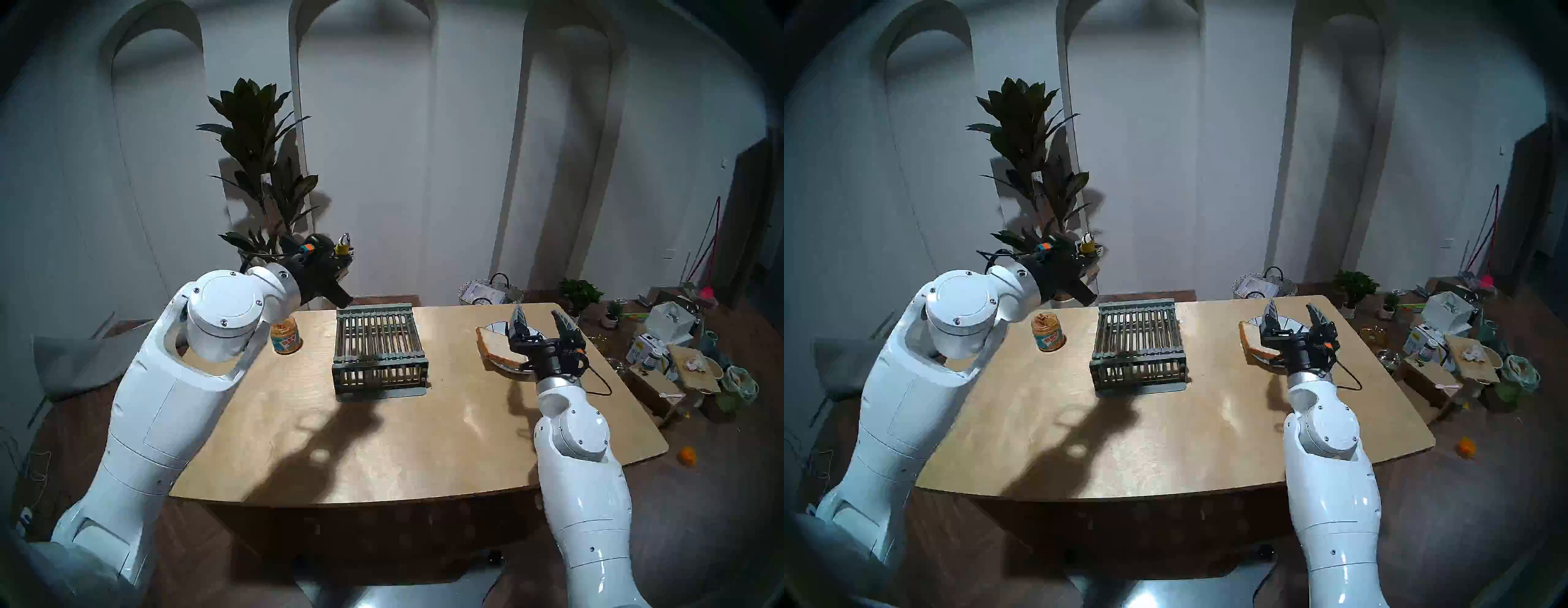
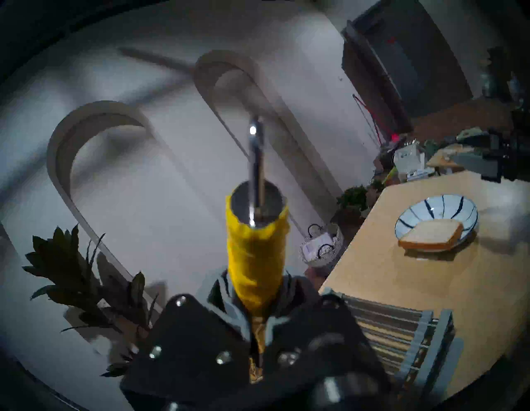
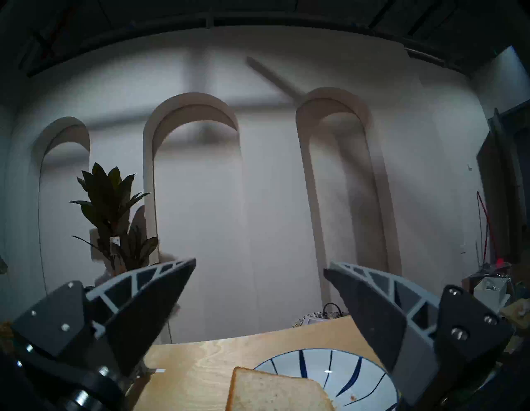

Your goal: Spread peanut butter over the slice of bread with the knife

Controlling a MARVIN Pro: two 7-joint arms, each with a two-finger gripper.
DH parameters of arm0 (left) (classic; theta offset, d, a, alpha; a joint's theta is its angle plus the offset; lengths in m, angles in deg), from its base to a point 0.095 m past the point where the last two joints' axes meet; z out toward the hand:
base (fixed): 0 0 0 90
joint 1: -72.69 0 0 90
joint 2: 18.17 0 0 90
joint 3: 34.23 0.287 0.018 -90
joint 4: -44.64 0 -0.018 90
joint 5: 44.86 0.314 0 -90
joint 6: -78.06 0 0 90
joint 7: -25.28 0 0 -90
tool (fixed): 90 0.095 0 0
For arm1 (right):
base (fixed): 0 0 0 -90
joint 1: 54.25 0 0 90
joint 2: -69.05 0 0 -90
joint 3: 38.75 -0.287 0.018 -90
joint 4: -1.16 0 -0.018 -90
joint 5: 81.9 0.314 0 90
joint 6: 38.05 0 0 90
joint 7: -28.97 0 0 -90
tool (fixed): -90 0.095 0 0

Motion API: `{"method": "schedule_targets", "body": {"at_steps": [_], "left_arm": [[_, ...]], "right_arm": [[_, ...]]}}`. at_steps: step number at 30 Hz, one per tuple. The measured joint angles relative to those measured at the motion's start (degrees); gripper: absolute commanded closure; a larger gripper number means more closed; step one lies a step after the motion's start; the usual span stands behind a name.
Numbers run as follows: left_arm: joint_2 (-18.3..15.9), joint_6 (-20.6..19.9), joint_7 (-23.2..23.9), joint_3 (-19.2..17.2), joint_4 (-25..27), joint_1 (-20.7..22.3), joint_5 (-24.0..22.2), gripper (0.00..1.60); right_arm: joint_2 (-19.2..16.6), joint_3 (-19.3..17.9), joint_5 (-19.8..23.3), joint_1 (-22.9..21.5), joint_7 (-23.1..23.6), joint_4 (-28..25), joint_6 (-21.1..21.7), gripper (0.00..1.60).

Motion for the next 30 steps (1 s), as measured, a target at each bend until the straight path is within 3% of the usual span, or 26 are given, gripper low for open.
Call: {"method": "schedule_targets", "body": {"at_steps": [8, 19, 30], "left_arm": [[2.44, 0.63, 1.48, -0.93, -0.09, -0.36, -5.22, 1.6], [6.3, 1.18, 0.71, 1.62, -2.11, 1.21, -7.3, 1.6], [10.54, 1.22, -1.8, 3.44, -6.03, 3.29, -9.0, 1.6]], "right_arm": [[-2.08, -1.64, -1.95, -3.52, -1.05, 4.16, -1.74, 0.0], [-5.29, -2.92, -5.15, -7.37, -1.76, 8.73, -4.16, 0.0], [-7.65, -3.0, -8.53, -8.52, -1.82, 9.24, -4.7, 0.0]]}}
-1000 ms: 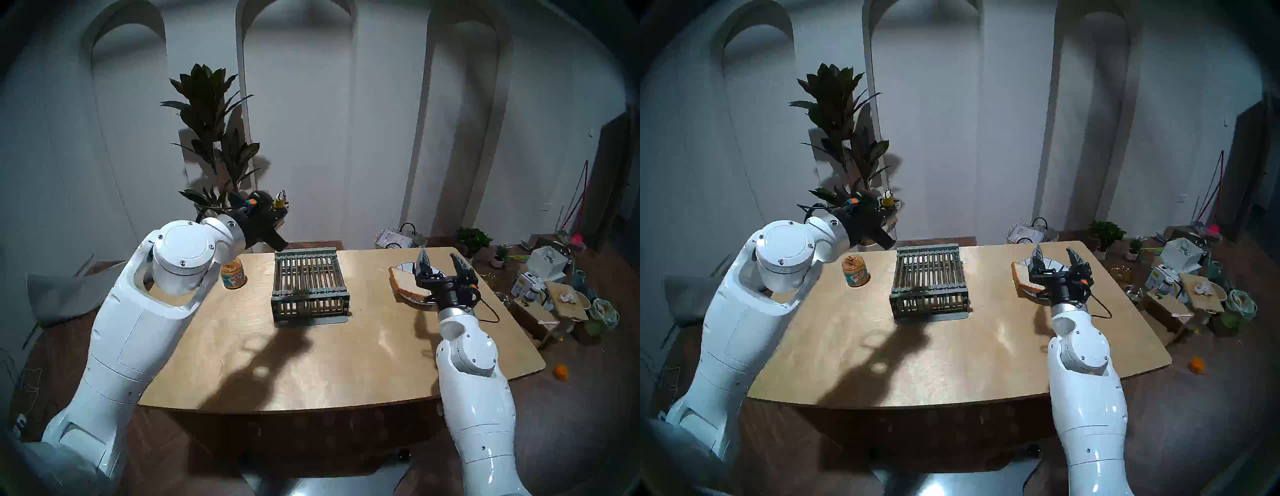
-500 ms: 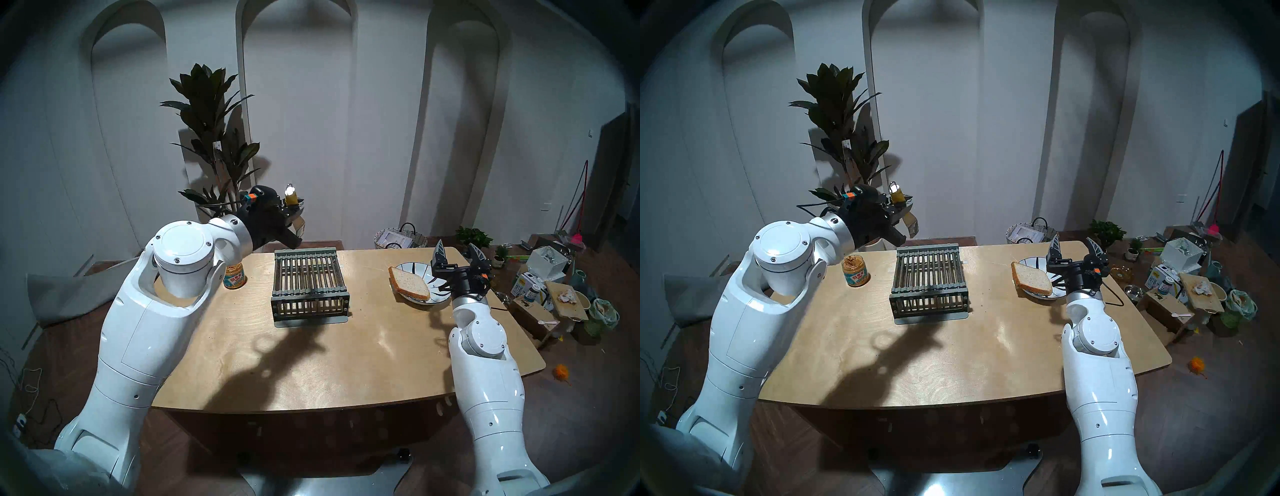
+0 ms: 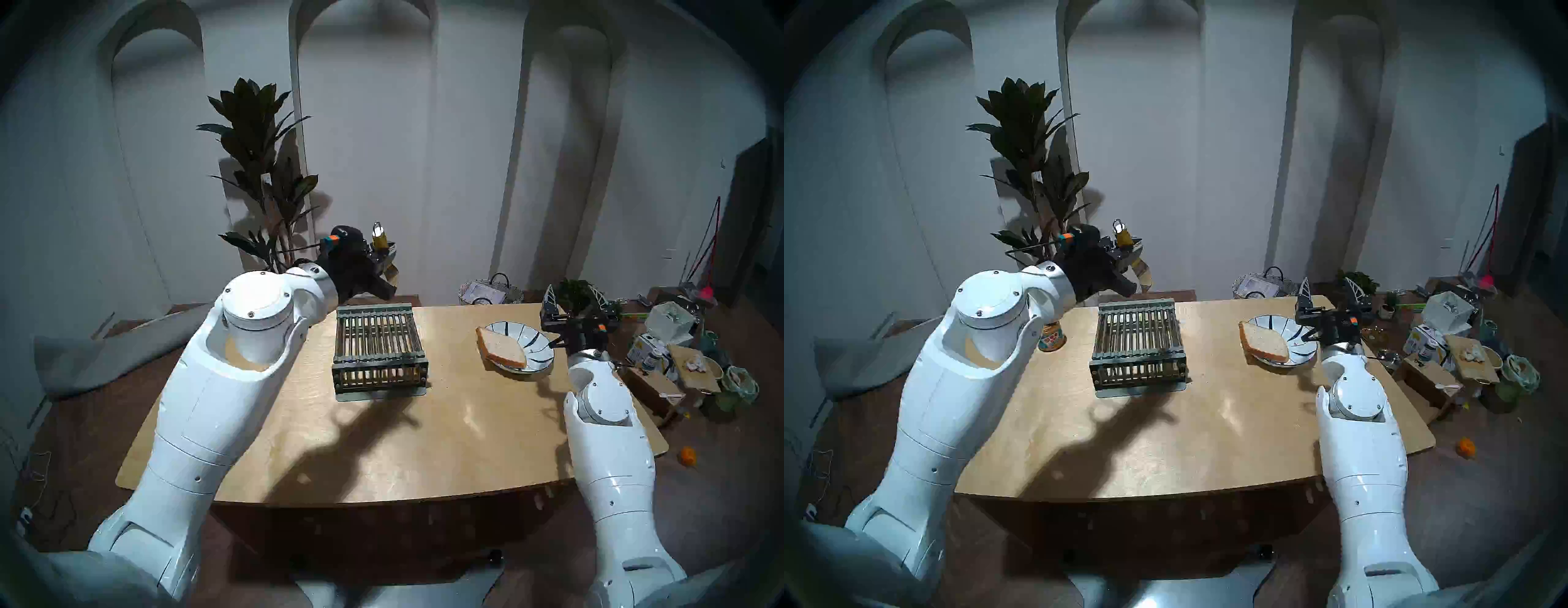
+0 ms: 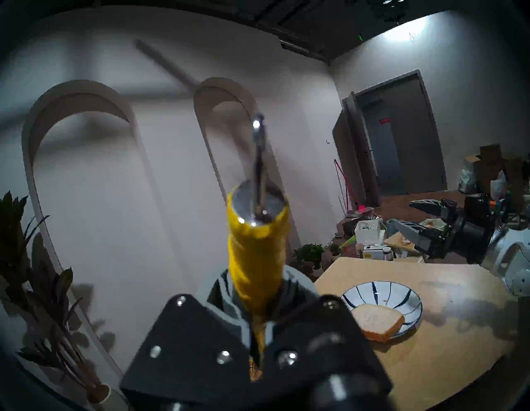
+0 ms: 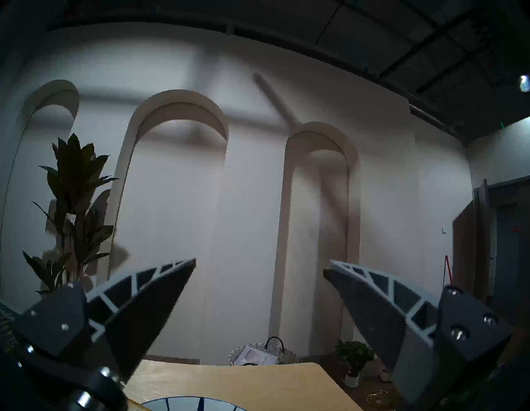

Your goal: Spread peanut butter over the slice of bread with the knife

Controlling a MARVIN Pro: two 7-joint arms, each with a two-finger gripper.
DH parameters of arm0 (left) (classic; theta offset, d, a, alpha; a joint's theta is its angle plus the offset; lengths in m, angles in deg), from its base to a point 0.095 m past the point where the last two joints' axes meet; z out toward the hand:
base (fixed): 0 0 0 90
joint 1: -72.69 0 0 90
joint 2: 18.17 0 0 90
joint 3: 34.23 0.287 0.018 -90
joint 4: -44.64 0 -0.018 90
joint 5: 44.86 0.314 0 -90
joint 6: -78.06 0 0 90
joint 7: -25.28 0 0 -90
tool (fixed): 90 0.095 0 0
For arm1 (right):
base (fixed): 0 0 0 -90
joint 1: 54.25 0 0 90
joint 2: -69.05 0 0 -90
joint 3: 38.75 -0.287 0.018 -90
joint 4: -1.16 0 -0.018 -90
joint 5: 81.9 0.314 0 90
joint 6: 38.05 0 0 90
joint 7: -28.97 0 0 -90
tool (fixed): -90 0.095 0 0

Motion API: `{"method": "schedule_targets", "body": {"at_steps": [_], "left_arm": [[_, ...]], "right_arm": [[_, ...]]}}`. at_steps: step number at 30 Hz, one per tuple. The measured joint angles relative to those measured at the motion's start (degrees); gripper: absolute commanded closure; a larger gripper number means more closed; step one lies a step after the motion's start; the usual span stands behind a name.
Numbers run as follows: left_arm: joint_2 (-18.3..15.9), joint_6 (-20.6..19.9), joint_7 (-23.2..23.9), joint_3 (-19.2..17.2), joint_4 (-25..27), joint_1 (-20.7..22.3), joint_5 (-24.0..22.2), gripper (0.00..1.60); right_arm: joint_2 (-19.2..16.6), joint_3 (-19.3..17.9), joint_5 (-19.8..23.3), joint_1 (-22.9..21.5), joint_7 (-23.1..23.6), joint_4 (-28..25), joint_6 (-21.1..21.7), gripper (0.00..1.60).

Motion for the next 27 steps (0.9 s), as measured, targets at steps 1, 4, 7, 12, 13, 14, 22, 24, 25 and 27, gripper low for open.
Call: {"method": "schedule_targets", "body": {"at_steps": [1, 4, 7, 12, 13, 14, 22, 24, 25, 27], "left_arm": [[0.48, -0.02, -0.27, 0.16, -0.34, 0.25, -0.23, 1.6], [1.83, -0.17, -0.92, 0.53, -0.91, 0.91, -1.1, 1.6], [2.91, -0.48, -1.34, 0.68, -1.17, 1.36, -1.95, 1.6], [4.81, -2.34, -2.08, 0.78, -2.14, 2.14, -3.63, 1.6], [5.18, -2.83, -2.2, 0.78, -2.44, 2.29, -4.01, 1.6], [5.41, -3.11, -2.29, 0.78, -2.66, 2.39, -4.22, 1.6], [7.75, -5.89, -3.3, 0.78, -6.04, 3.49, -6.21, 1.6], [8.49, -6.63, -3.57, 0.79, -7.27, 3.85, -6.82, 1.6], [8.77, -6.87, -3.66, 0.79, -7.76, 4.0, -7.06, 1.6], [9.34, -7.3, -3.81, 0.83, -8.72, 4.28, -7.51, 1.6]], "right_arm": [[-0.28, 0.0, -0.65, -0.02, -0.08, -0.02, 0.03, 0.0], [-1.27, -0.03, -3.43, -0.02, -0.8, -0.17, 1.21, 0.0], [-2.09, -0.09, -5.87, -0.02, -1.42, -0.18, 4.0, 0.0], [-3.16, -0.76, -8.29, -0.31, -1.8, 0.71, 9.83, 0.0], [-3.32, -0.97, -8.54, -0.43, -1.81, 0.92, 11.05, 0.0], [-3.41, -1.1, -8.66, -0.53, -1.8, 1.07, 11.86, 0.0], [-3.86, -2.71, -8.26, -2.18, -0.19, 3.79, 20.55, 0.0], [-3.86, -3.29, -7.54, -2.98, 0.48, 5.34, 23.35, 0.0], [-3.87, -3.53, -7.27, -3.36, 0.71, 5.99, 24.46, 0.0], [-3.91, -3.96, -6.79, -4.09, 1.09, 7.17, 26.44, 0.0]]}}
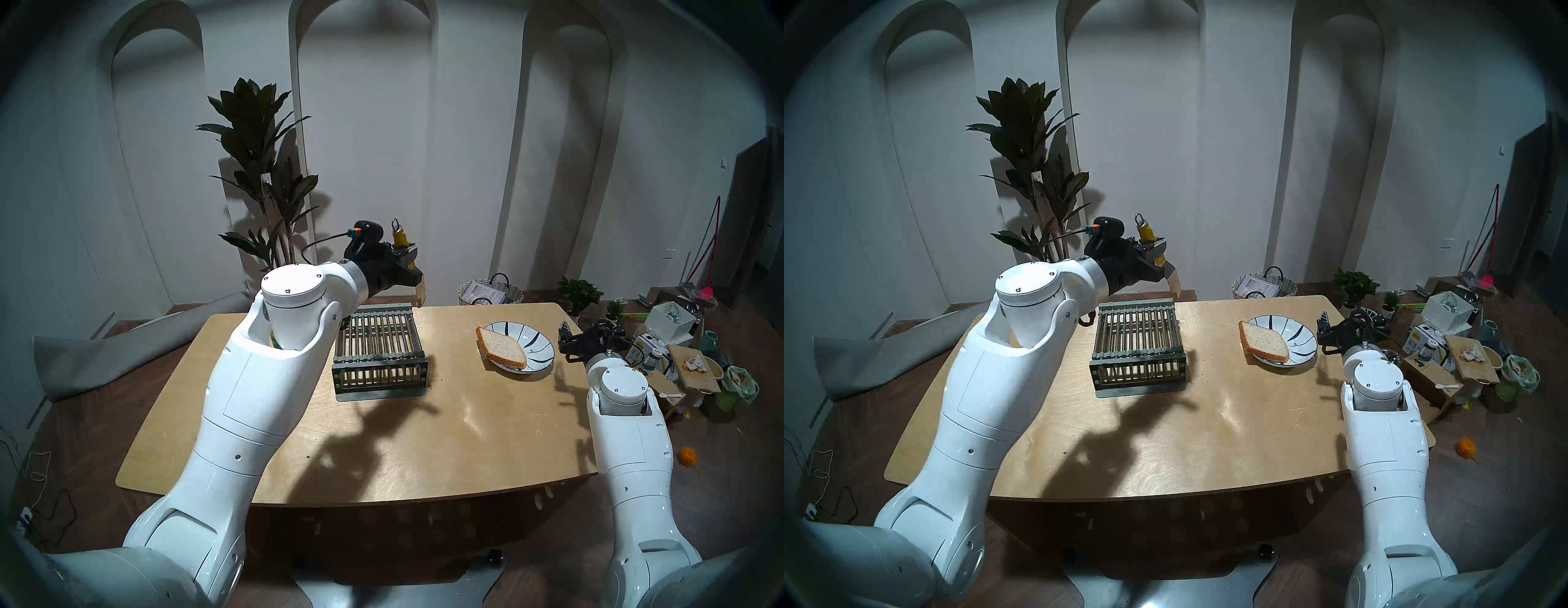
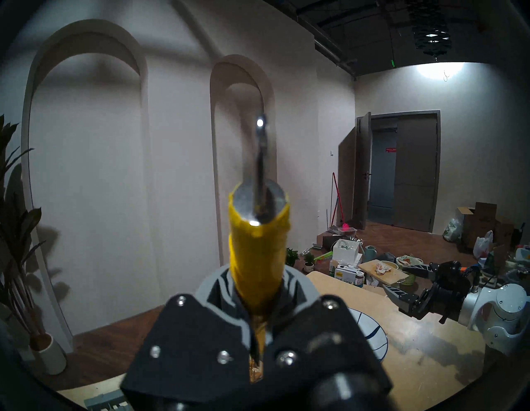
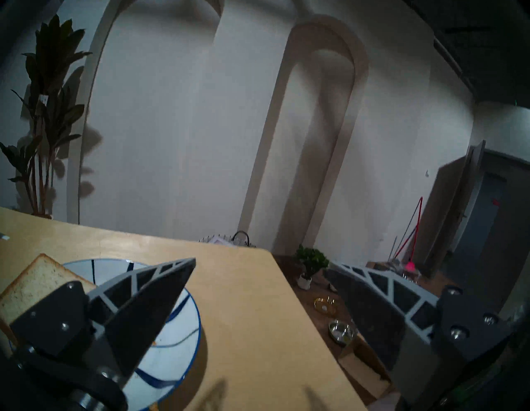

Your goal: Spread peanut butter over the slice of bread with the knife

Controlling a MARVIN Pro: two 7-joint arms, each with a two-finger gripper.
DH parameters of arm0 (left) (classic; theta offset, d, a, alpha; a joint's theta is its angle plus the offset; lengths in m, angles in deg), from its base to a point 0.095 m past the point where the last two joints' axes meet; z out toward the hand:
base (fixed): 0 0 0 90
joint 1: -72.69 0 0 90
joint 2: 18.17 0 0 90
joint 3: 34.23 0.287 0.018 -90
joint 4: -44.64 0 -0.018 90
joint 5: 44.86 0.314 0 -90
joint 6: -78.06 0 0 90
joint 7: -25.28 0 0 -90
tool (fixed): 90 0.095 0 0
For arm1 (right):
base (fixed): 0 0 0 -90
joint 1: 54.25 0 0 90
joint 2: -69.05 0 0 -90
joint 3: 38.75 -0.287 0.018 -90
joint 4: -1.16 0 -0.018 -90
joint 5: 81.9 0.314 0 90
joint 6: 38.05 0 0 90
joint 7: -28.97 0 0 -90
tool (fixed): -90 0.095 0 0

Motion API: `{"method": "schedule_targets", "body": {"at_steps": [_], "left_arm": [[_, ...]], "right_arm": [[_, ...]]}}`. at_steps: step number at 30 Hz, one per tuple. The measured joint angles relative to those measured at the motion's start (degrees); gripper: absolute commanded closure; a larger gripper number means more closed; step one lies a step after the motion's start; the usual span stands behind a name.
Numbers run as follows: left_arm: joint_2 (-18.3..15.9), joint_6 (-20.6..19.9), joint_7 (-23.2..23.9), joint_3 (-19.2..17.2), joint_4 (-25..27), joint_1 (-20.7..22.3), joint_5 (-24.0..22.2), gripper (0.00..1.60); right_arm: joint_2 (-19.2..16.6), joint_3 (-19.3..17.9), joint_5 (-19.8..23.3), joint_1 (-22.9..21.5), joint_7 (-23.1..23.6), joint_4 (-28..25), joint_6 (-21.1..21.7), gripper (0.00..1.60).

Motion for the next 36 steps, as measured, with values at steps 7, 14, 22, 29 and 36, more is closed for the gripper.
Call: {"method": "schedule_targets", "body": {"at_steps": [7, 14, 22, 29, 36], "left_arm": [[2.48, -1.6, 0.09, -0.13, -3.29, 1.17, -2.76, 1.6], [5.58, -3.64, 1.33, -2.48, -5.43, 2.33, -8.22, 1.6], [8.43, -6.07, 1.88, -5.67, -8.11, 3.64, -13.58, 1.6], [11.06, -7.56, 1.33, -7.77, -11.61, 4.28, -16.65, 1.6], [13.37, -7.49, -0.54, -9.63, -13.85, 4.4, -18.6, 1.6]], "right_arm": [[-0.41, -1.31, 1.7, -3.17, 1.69, 3.95, 8.46, 0.0], [-0.43, -2.21, 3.72, -5.8, 3.56, 4.46, 17.25, 0.0], [-0.38, -2.94, 5.42, -7.87, 4.92, 4.35, 26.89, 0.0], [-0.22, -3.92, 7.08, -9.02, 6.21, 3.87, 35.71, 0.0], [-0.2, -4.57, 7.9, -9.85, 6.69, 2.89, 41.56, 0.0]]}}
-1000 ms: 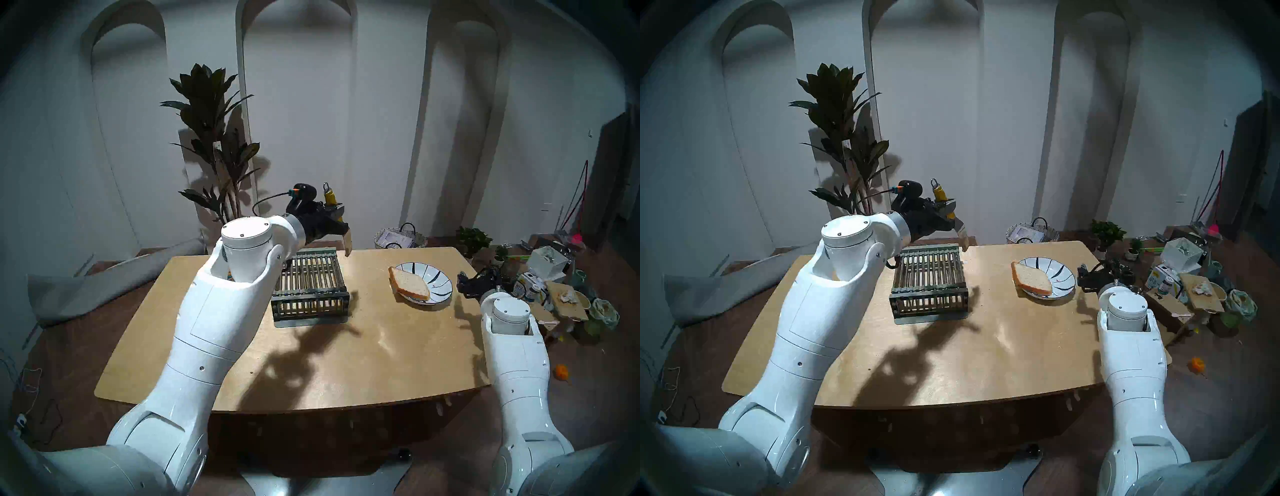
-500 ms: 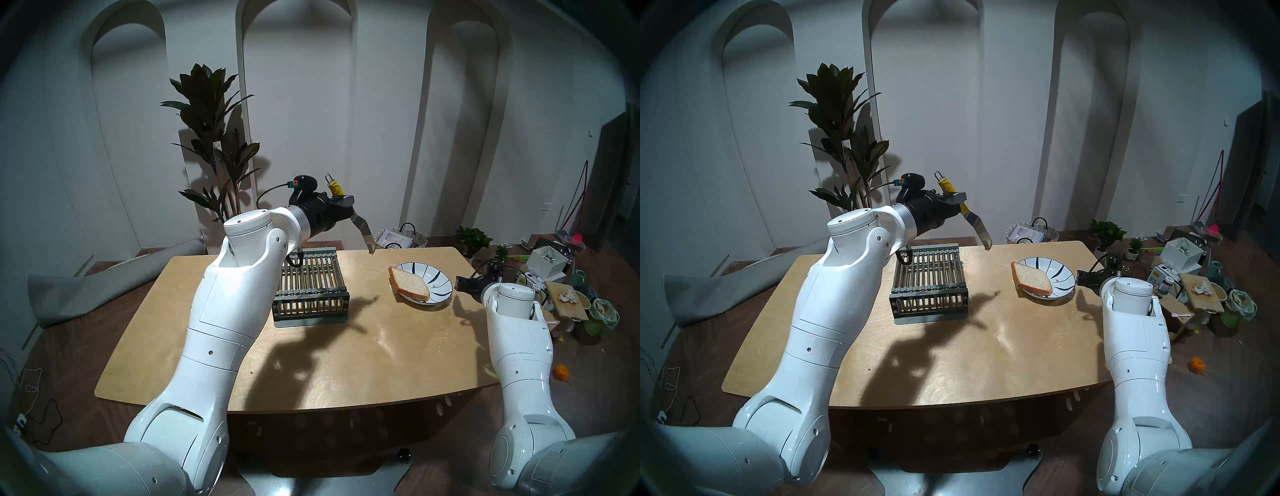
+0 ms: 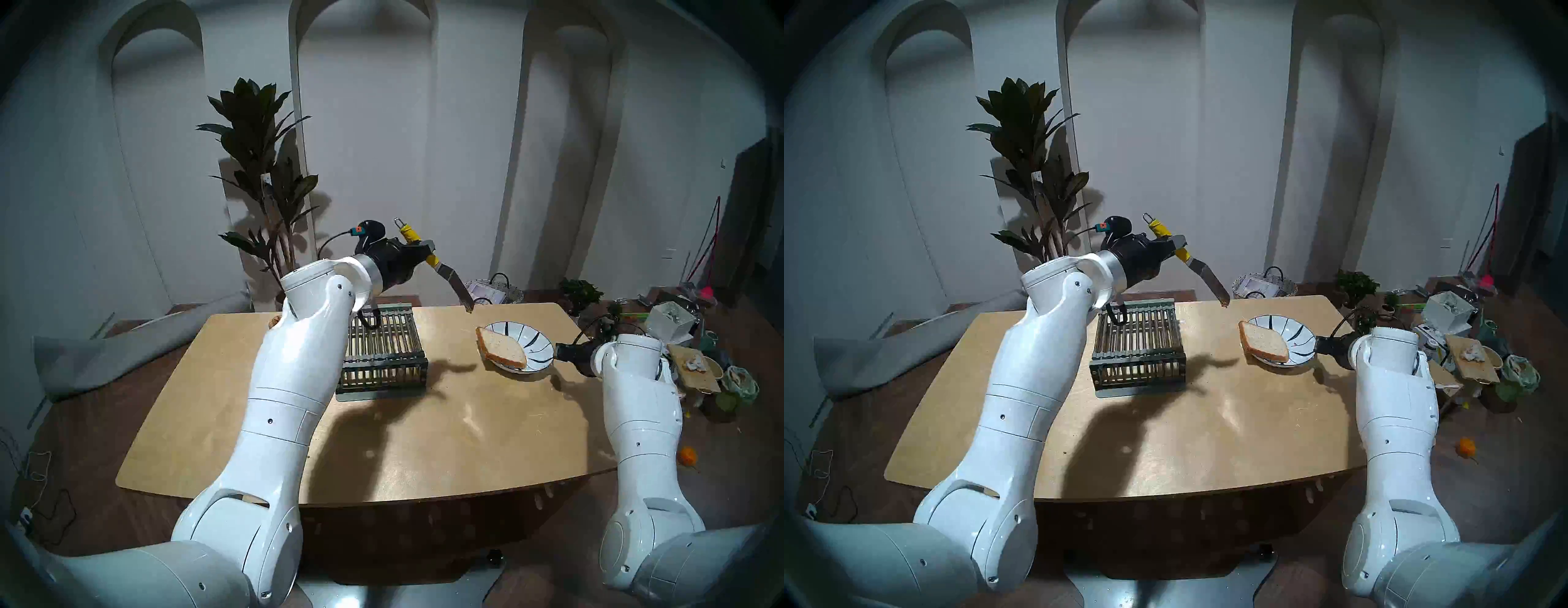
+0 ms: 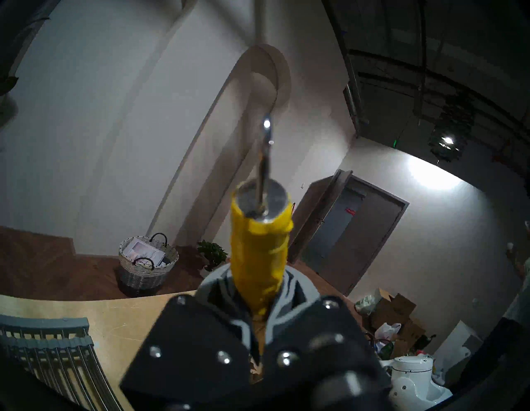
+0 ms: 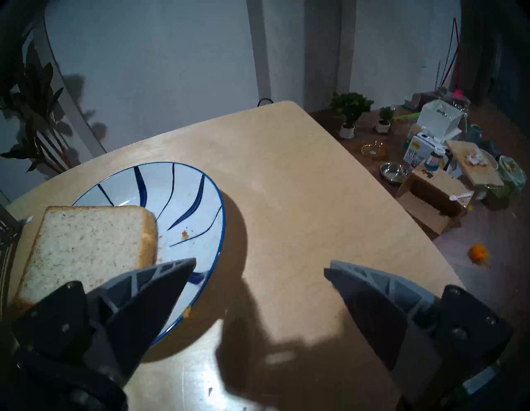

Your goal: Spread peanut butter over the slice of bread with the knife

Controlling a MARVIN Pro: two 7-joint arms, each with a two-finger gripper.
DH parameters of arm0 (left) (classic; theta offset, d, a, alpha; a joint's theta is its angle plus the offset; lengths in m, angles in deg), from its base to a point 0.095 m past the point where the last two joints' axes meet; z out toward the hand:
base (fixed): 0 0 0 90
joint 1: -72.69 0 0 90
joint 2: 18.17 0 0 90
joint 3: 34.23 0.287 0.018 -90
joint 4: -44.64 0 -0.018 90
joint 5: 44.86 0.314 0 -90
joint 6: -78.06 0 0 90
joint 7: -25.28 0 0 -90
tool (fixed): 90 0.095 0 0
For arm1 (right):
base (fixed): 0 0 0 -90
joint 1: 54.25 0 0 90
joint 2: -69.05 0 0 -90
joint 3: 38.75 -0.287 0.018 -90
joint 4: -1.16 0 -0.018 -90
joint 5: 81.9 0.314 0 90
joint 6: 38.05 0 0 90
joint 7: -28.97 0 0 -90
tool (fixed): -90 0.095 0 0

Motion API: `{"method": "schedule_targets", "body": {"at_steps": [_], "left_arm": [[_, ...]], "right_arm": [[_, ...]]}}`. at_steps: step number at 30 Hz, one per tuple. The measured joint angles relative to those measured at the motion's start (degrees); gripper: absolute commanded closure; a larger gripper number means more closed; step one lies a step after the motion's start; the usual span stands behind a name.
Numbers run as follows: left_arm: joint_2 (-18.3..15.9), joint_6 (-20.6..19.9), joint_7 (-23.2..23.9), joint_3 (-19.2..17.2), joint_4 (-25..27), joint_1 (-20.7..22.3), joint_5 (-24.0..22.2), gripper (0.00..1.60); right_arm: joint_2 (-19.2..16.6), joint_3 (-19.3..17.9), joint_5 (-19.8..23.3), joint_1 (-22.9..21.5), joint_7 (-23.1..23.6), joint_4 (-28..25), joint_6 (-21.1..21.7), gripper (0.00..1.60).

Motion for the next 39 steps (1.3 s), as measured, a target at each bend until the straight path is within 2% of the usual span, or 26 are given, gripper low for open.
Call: {"method": "schedule_targets", "body": {"at_steps": [5, 13, 24, 39], "left_arm": [[2.2, 0.58, -2.23, -1.59, -1.53, -0.01, -1.57, 1.6], [4.49, 1.66, -5.28, -2.53, -3.3, -0.01, -2.46, 1.6], [6.96, 4.35, -9.51, -3.12, -7.78, 0.02, -2.58, 1.6], [9.89, 7.8, -13.9, -1.35, -12.47, 0.4, -2.29, 1.6]], "right_arm": [[0.02, -0.67, 0.55, -0.93, 0.05, -0.21, 2.33, 0.0], [0.31, -1.19, 0.89, -2.36, -0.82, 1.0, 2.91, 0.0], [1.24, -1.61, 1.62, -3.98, -1.94, 5.49, 0.56, 0.0], [0.8, -2.3, 2.83, -6.71, -1.34, 11.89, -2.6, 0.0]]}}
